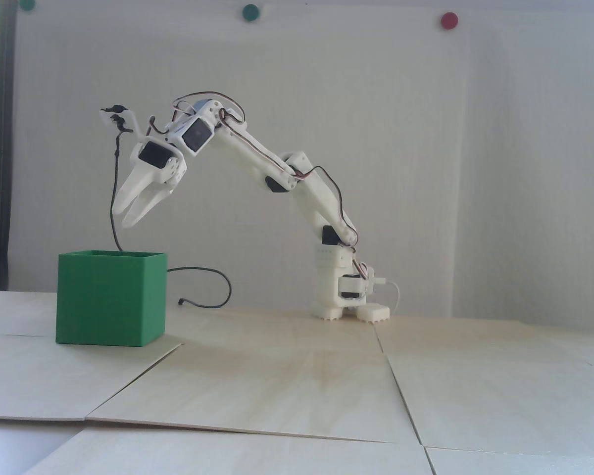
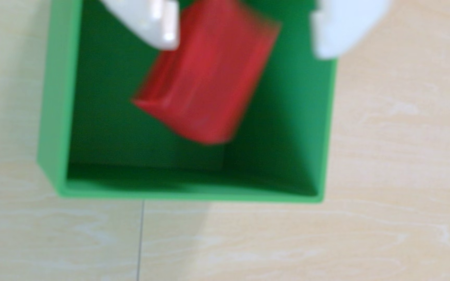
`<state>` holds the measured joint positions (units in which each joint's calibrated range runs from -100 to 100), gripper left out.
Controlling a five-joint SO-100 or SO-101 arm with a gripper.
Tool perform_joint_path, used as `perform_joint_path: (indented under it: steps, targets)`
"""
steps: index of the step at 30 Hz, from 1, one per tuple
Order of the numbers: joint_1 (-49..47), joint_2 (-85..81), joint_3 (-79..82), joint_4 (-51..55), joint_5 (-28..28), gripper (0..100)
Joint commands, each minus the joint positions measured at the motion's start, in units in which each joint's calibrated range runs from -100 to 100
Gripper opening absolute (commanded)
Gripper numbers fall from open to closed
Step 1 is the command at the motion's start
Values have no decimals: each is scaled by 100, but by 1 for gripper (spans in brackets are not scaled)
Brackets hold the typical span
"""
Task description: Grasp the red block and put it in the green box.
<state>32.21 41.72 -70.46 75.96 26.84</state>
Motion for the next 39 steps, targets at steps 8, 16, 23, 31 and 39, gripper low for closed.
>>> perform_joint_path:
  steps: [8, 16, 23, 31, 39]
  targets:
    - [-97, -267, -106, 271, 43, 2]
    - [-636, -386, -124, 1932, 12, 2]
    - [-1134, -773, -115, 2328, -154, 2]
    - [-1641, -1349, -35, 2328, -836, 2]
    - [-2204, -1404, 524, 2328, -1654, 2]
